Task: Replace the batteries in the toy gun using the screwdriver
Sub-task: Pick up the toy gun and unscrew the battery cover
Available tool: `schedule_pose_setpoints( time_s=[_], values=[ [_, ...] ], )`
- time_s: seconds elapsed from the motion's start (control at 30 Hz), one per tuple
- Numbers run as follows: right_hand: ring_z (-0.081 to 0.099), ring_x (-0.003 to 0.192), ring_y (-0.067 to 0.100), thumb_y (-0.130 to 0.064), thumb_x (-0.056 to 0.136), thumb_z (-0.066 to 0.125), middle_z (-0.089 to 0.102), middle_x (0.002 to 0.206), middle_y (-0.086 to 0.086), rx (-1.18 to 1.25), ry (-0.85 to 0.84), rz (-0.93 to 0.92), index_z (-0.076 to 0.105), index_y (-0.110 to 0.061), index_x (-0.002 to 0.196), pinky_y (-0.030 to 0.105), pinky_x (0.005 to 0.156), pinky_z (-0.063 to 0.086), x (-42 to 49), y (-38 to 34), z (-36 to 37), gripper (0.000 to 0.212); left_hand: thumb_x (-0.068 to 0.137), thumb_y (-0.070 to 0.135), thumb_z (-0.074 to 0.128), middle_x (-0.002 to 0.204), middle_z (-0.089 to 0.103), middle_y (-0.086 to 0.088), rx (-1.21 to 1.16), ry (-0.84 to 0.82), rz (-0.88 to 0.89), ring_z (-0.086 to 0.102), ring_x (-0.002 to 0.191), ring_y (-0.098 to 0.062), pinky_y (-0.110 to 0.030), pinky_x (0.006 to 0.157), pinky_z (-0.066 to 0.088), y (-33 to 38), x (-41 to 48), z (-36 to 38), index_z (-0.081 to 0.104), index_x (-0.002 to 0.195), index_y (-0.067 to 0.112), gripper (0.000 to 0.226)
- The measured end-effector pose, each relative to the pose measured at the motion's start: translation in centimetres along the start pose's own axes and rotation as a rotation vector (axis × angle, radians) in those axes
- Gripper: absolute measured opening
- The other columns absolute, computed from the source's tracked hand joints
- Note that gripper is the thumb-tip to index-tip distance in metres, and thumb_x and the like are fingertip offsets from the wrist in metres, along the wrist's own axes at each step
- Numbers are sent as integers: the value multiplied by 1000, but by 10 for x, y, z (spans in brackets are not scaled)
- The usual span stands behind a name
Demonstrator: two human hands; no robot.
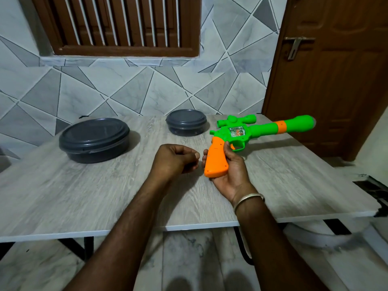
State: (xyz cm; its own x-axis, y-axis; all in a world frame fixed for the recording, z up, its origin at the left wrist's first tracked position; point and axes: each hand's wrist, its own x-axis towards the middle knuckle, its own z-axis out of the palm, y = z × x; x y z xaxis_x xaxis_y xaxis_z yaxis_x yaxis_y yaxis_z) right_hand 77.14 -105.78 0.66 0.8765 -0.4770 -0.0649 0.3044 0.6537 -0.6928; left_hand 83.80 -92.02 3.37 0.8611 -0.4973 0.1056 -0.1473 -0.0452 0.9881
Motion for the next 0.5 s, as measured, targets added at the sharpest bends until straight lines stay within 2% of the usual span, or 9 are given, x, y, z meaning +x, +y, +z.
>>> schedule_pose_setpoints(
  time_s=[0.1, 0.23, 0.3, 0.4, 0.43, 0.5],
  values=[
    [62, 76, 21, -45, 101, 41, 64, 86, 11, -58, 5, 12, 61, -13, 106, 34, 73, 50, 0, 2, 2, 39, 85, 8, 77, 85, 76, -18, 49, -62, 54, 68, 71, -19, -28, 70, 59, 0, -3, 5, 78, 92, 2, 9],
    [59, 80, 21, -46, 101, 40, 63, 90, 10, -123, 9, 12, 62, -16, 105, 36, 76, 45, 0, 4, 3, 38, 80, 12, 83, 80, 78, -9, 148, -47, 78, 70, 74, -18, -32, 74, 61, -1, 0, 7, 80, 89, 6, 11],
    [60, 85, 24, -47, 101, 40, 63, 93, 12, -136, 17, 11, 63, -16, 106, 39, 83, 46, 1, 5, 3, 38, 79, 9, 83, 82, 78, -11, 136, -49, 61, 72, 75, -19, -31, 74, 61, 0, 0, 8, 80, 89, 4, 11],
    [59, 102, 32, -48, 100, 40, 63, 109, 18, -152, 19, 18, 63, -16, 109, 50, 105, 38, 3, 8, 2, 40, 79, 3, 81, 87, 78, -13, 110, -67, 28, 76, 85, -24, -33, 77, 63, 5, 0, 8, 79, 91, 0, 12],
    [58, 104, 33, -48, 100, 41, 62, 112, 19, -154, 17, 17, 63, -15, 111, 52, 108, 36, 3, 9, 2, 41, 79, 2, 81, 88, 78, -14, 102, -76, 11, 76, 85, -25, -32, 76, 64, 7, 0, 7, 78, 91, -2, 12],
    [60, 99, 31, -47, 100, 41, 64, 106, 17, -162, 24, 13, 61, -13, 115, 51, 103, 39, 2, 8, 3, 42, 79, 0, 80, 87, 77, -19, 92, -93, -31, 74, 72, -22, -27, 68, 63, 11, 0, 6, 77, 92, -5, 14]
  ],
)
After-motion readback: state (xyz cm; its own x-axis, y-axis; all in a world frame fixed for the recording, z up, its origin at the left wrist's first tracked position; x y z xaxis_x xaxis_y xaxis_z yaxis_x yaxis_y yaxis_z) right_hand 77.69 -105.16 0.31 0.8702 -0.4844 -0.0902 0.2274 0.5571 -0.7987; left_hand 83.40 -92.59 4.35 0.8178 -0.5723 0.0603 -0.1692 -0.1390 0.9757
